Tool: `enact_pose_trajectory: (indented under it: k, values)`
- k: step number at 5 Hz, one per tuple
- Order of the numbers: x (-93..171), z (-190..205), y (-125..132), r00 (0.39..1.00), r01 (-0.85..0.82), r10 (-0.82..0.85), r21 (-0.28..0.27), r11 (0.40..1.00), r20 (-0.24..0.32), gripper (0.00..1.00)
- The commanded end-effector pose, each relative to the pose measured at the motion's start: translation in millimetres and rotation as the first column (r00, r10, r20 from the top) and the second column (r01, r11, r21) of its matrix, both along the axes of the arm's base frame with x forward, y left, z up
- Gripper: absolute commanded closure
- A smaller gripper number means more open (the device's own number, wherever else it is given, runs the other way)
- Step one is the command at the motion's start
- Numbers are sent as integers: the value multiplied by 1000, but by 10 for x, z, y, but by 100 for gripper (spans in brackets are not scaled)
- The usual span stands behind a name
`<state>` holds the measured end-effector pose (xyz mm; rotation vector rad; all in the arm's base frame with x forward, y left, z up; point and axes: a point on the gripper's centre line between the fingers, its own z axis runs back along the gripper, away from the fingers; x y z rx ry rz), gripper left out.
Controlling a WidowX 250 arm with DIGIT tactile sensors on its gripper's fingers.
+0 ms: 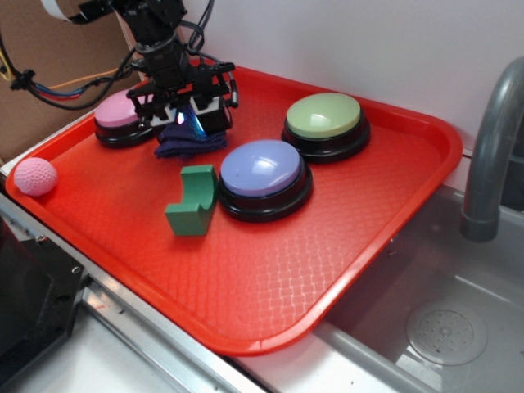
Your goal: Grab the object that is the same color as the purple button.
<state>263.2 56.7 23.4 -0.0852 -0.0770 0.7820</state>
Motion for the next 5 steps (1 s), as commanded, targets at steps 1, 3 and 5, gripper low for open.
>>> enact_pose_trajectory:
  k: [1, 3, 5]
  values:
    - [-139, 660, -18, 947, 321, -322, 54, 945, 5, 100]
    - [-551, 1234, -257, 756, 653, -650, 29, 757, -81, 100]
    - [-867, 1330, -447, 716, 698, -696, 44, 715, -55, 100]
